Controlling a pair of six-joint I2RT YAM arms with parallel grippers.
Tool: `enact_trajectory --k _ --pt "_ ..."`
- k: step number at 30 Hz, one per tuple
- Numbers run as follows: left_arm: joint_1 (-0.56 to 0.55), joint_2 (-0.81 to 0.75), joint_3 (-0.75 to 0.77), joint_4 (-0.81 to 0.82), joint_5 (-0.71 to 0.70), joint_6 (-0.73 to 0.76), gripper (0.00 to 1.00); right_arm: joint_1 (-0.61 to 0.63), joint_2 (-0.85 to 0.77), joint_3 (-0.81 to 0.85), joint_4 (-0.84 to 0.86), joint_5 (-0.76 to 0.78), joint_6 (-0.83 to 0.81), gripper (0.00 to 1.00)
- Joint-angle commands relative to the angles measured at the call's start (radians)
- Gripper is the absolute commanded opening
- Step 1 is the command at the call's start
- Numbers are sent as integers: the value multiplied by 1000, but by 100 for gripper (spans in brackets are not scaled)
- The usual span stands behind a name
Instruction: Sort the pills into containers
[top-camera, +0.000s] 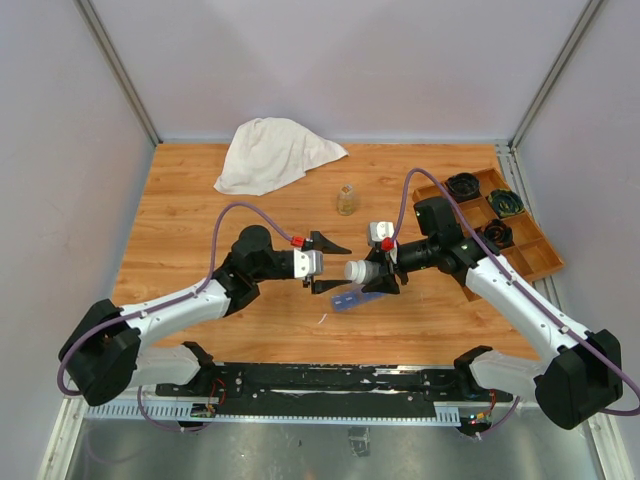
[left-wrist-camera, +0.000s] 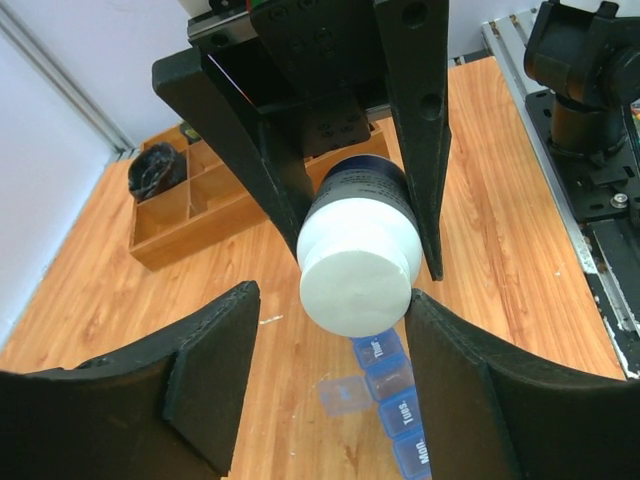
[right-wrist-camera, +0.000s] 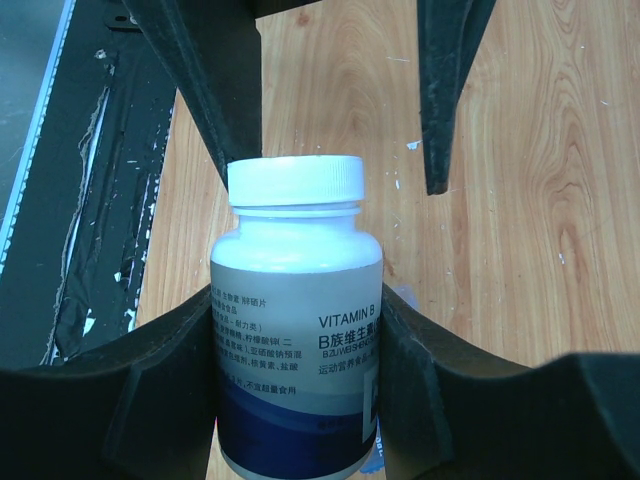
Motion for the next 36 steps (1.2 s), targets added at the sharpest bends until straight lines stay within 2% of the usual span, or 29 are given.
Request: enact_trajectory --k 1,12,19,26,29,36 --pt "4 12 41 -9 9 1 66 -10 -1 24 0 -27 -10 1" --pt "3 20 51 -10 -2 -45 59 -10 0 23 -1 -28 -10 1" --pt "4 10 27 70 -36 -110 70 -10 0 23 -2 -28 -10 0" --pt "3 2 17 93 -31 -123 70 -10 2 23 -1 -29 -11 1" --pt "3 2 19 92 -21 -127 66 -11 1 23 -1 -30 -10 1" --pt "3 5 15 98 10 -161 46 -10 3 25 -1 -29 -10 0"
